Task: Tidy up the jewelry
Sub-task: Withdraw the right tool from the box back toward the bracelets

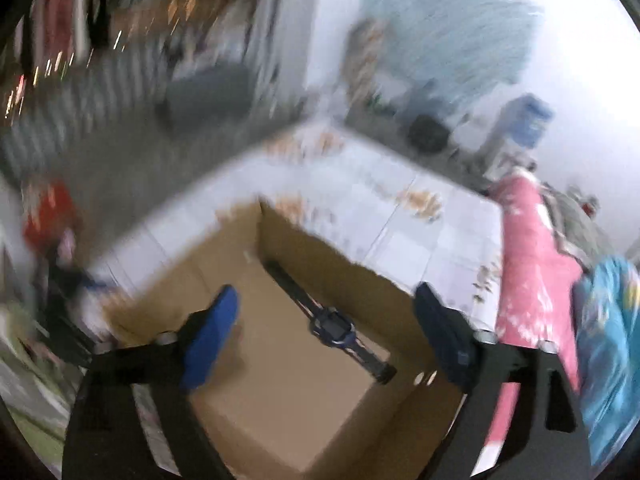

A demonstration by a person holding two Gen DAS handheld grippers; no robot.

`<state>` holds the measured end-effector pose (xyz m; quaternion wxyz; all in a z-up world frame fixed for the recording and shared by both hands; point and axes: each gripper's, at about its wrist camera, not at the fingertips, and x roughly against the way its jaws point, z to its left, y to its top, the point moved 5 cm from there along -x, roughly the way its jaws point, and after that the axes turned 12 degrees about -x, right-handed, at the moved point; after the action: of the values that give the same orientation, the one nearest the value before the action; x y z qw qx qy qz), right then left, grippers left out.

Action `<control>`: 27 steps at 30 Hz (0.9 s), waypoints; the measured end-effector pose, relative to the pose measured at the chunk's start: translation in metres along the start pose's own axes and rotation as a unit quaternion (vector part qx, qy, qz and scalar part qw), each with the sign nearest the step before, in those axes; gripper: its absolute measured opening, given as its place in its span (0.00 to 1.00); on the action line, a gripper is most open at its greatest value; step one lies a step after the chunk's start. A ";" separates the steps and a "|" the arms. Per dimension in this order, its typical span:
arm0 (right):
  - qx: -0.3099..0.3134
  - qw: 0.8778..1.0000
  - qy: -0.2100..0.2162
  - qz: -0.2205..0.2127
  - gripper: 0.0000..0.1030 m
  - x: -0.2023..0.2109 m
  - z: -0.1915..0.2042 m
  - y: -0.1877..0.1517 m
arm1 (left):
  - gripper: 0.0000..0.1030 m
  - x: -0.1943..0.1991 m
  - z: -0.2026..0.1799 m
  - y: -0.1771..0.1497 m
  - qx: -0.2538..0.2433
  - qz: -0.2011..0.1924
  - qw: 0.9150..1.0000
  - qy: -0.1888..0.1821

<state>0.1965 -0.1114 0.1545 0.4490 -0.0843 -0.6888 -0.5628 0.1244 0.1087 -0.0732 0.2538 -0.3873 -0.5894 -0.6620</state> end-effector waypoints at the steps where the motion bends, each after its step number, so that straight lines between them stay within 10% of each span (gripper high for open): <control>1: -0.025 0.999 0.001 -0.024 0.92 0.021 0.002 -0.004 | 0.95 -0.001 -0.001 0.000 -0.003 0.001 1.000 0.003; 6: -0.138 0.987 -0.042 -0.064 0.92 0.054 -0.011 -0.044 | 0.95 -0.007 -0.004 0.001 -0.022 0.015 0.999 0.020; 17: -0.321 0.939 -0.119 0.041 0.92 -0.009 0.023 -0.209 | 0.95 -0.010 -0.010 -0.002 -0.039 0.001 0.998 0.047; 27: -0.289 0.936 -0.200 0.012 0.92 -0.017 0.064 -0.217 | 0.95 -0.003 -0.014 -0.007 -0.036 0.002 0.998 0.058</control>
<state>0.0388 -0.1268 -0.0070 0.2652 -0.3291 -0.5709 -0.7039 0.1177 0.0959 -0.0794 0.2747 -0.3578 -0.5489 -0.7037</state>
